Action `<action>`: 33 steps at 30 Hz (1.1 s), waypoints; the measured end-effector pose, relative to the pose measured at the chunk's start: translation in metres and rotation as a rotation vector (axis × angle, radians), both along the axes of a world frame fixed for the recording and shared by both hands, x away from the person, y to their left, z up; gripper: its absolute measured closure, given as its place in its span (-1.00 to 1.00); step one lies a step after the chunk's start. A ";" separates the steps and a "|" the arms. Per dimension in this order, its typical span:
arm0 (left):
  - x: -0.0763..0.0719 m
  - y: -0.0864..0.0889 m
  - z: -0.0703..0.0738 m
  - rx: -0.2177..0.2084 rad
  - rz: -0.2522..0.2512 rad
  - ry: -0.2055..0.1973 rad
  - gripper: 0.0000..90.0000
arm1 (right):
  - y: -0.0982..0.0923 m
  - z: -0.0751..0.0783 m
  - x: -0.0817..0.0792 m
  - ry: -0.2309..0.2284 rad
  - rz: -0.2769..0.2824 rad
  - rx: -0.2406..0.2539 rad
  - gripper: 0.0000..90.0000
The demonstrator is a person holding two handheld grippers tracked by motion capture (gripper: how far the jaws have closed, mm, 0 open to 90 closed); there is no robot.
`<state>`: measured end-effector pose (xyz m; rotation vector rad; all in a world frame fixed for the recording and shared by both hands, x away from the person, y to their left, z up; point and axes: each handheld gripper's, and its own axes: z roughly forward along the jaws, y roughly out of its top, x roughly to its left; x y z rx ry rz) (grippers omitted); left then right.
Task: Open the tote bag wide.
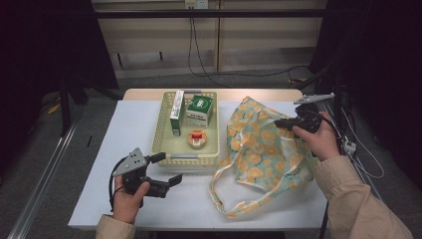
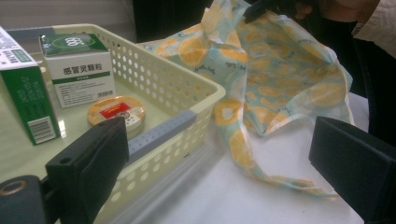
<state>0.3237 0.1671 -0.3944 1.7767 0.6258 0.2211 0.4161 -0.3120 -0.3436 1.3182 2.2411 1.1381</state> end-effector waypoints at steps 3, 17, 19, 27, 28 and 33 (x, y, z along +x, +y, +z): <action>0.001 -0.002 0.001 0.000 -0.004 0.001 -0.89 | 0.004 0.004 0.000 0.002 0.000 -0.004 0.99; 0.010 -0.019 0.012 -0.007 -0.027 0.010 -0.89 | 0.013 0.014 0.000 -0.005 -0.007 0.009 1.00; 0.010 -0.026 0.013 -0.010 -0.043 0.010 -0.89 | 0.013 0.014 0.000 -0.006 -0.004 0.013 1.00; 0.016 -0.052 0.014 0.010 -0.096 0.011 -0.89 | 0.014 0.013 0.001 -0.005 -0.010 0.029 1.00; 0.019 -0.053 0.016 0.015 -0.089 0.004 -0.89 | 0.014 0.014 0.001 -0.004 -0.010 0.026 1.00; 0.036 -0.051 0.024 0.025 -0.072 0.001 -0.89 | 0.019 0.013 0.003 -0.002 -0.002 0.025 0.99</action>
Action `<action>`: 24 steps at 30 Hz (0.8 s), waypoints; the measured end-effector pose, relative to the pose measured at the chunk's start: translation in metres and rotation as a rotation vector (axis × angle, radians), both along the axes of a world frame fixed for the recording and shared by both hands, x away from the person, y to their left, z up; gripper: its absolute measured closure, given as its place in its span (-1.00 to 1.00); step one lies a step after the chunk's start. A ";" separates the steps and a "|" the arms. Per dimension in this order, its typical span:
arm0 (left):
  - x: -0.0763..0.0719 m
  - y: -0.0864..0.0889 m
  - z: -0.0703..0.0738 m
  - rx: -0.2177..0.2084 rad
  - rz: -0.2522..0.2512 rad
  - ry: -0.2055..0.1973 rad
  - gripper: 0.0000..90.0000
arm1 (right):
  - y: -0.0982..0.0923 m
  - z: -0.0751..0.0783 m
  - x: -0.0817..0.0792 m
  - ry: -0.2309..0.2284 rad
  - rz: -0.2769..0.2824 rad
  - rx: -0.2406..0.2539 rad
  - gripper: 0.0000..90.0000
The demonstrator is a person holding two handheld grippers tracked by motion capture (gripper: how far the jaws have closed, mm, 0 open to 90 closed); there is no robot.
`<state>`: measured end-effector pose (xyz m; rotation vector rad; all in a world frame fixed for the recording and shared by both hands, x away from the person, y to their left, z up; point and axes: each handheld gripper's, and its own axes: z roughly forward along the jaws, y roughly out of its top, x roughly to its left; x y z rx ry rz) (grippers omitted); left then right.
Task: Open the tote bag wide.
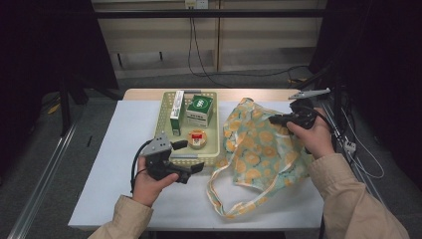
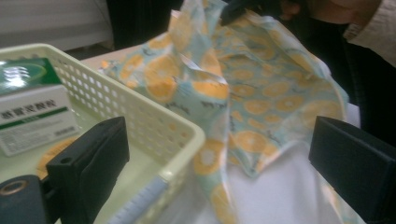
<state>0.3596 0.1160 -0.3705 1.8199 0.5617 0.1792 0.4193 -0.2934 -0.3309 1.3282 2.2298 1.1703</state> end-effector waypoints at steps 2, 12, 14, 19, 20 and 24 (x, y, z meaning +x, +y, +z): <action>0.006 0.001 0.003 -0.002 0.005 0.006 -0.89 | 0.001 -0.001 0.001 -0.001 0.000 0.007 0.99; 0.045 0.009 0.013 0.045 0.052 0.038 -0.89 | 0.001 0.002 0.005 -0.011 -0.014 0.017 1.00; 0.052 0.008 0.013 0.053 0.055 0.044 -0.89 | 0.000 0.002 0.006 -0.014 -0.018 0.021 1.00; 0.070 0.001 0.009 0.062 0.053 0.065 -0.89 | -0.001 0.002 0.006 -0.014 -0.023 0.037 0.99; 0.073 -0.001 0.007 0.068 0.055 0.066 -0.90 | -0.001 0.003 0.006 -0.015 -0.025 0.041 0.99; 0.083 -0.007 0.004 0.090 0.047 0.072 -0.91 | 0.001 0.007 0.007 -0.028 -0.020 0.048 0.99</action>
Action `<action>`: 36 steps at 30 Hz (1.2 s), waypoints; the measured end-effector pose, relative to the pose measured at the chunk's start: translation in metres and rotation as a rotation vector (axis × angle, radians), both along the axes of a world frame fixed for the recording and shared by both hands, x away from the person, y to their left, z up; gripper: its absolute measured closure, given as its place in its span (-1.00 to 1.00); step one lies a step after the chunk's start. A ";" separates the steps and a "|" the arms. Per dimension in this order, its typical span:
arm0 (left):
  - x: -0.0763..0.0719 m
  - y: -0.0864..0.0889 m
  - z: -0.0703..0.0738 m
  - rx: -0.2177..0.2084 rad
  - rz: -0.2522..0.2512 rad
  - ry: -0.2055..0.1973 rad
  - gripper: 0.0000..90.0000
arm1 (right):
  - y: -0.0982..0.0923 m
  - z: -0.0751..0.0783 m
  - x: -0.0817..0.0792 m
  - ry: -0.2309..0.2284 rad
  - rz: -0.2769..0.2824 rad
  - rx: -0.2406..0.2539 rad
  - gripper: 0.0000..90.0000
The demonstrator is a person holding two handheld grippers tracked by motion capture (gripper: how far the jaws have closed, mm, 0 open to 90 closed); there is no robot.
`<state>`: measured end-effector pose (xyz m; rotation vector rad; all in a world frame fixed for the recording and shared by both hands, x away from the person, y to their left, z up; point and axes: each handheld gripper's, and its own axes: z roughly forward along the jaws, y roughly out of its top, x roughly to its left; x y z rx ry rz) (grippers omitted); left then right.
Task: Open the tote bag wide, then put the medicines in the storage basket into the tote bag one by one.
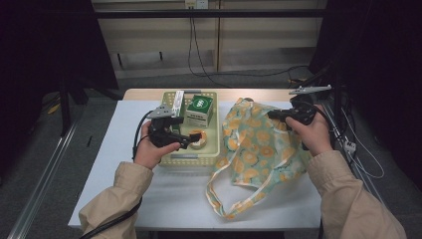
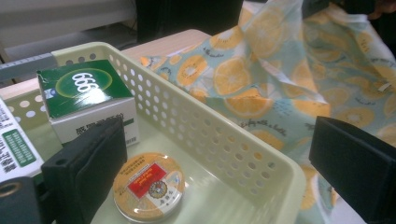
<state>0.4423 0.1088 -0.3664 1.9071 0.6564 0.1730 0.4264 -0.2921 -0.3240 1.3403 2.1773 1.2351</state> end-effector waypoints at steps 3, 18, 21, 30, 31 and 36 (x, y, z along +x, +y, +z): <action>0.007 -0.005 -0.002 0.009 0.004 0.005 -0.90 | 0.002 0.001 0.000 0.003 0.004 0.001 0.99; 0.028 -0.023 -0.014 0.050 -0.002 0.024 -0.90 | 0.002 -0.012 0.003 0.016 0.012 0.004 0.99; 0.031 -0.026 -0.014 0.060 -0.008 0.025 -0.90 | 0.002 -0.015 0.003 0.024 0.011 0.002 1.00; 0.044 -0.026 -0.024 0.089 -0.013 0.034 -0.88 | -0.001 -0.019 0.004 0.032 0.007 -0.003 0.99; 0.045 -0.027 -0.026 0.098 -0.013 0.035 -0.88 | -0.002 -0.018 0.004 0.029 0.007 -0.003 0.99; 0.047 -0.030 -0.032 0.119 -0.007 0.053 -0.87 | -0.004 -0.019 0.004 0.031 0.007 -0.002 0.99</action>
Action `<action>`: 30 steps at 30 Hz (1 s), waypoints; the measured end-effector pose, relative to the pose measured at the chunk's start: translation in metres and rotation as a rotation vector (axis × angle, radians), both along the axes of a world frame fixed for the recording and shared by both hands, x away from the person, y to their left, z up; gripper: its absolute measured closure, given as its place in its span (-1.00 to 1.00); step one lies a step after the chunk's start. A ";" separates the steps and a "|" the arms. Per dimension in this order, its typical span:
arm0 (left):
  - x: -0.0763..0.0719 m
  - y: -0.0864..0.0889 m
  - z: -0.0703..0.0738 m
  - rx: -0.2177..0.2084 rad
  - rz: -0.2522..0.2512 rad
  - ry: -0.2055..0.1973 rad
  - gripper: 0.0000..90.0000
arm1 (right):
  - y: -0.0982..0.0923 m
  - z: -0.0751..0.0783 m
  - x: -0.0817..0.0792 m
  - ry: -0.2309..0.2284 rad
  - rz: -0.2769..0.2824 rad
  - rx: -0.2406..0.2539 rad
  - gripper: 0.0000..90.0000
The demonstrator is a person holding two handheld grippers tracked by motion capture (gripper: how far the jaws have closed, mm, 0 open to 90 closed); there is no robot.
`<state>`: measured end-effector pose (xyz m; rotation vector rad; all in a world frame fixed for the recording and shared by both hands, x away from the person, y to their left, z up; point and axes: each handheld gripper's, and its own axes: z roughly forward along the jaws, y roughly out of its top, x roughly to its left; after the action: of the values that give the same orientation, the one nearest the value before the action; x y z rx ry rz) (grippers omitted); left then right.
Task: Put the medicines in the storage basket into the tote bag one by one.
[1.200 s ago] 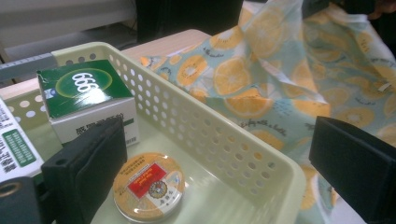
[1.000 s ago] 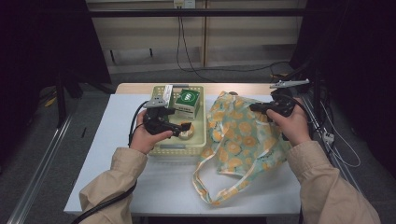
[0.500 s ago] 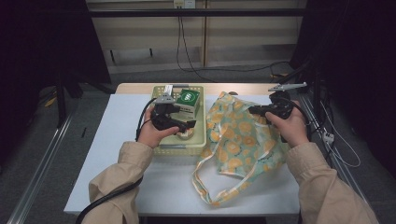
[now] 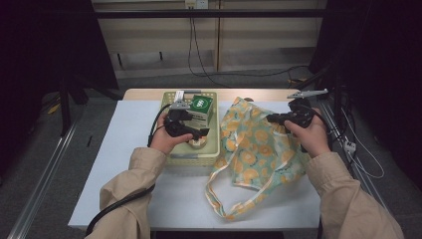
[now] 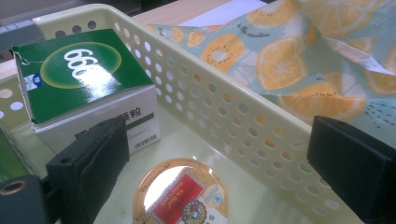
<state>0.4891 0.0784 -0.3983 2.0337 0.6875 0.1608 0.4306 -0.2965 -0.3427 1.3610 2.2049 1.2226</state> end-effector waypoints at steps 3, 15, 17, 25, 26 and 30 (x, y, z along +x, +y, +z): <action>0.002 -0.002 -0.005 0.015 -0.011 0.014 -0.87 | -0.001 -0.002 0.000 -0.002 0.000 0.005 0.99; 0.005 -0.008 -0.021 0.133 -0.038 -0.008 -0.86 | 0.001 -0.005 -0.001 0.004 0.010 -0.012 0.99; 0.005 -0.008 -0.020 0.129 -0.040 -0.014 -0.84 | 0.001 -0.006 -0.001 0.002 0.012 -0.011 0.99; 0.003 -0.013 -0.017 0.073 -0.061 -0.002 -0.85 | 0.003 -0.007 0.000 0.006 0.013 -0.013 0.99; 0.003 -0.016 -0.018 0.086 -0.070 0.005 -0.86 | 0.003 -0.008 0.000 0.005 0.014 -0.014 0.99; 0.008 -0.020 -0.027 0.162 -0.029 0.034 -0.84 | 0.005 -0.008 0.000 0.006 0.016 -0.023 0.99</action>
<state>0.4973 0.0585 -0.4258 2.2049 0.6845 0.1695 0.4302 -0.2913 -0.3511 1.3422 2.2314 1.1964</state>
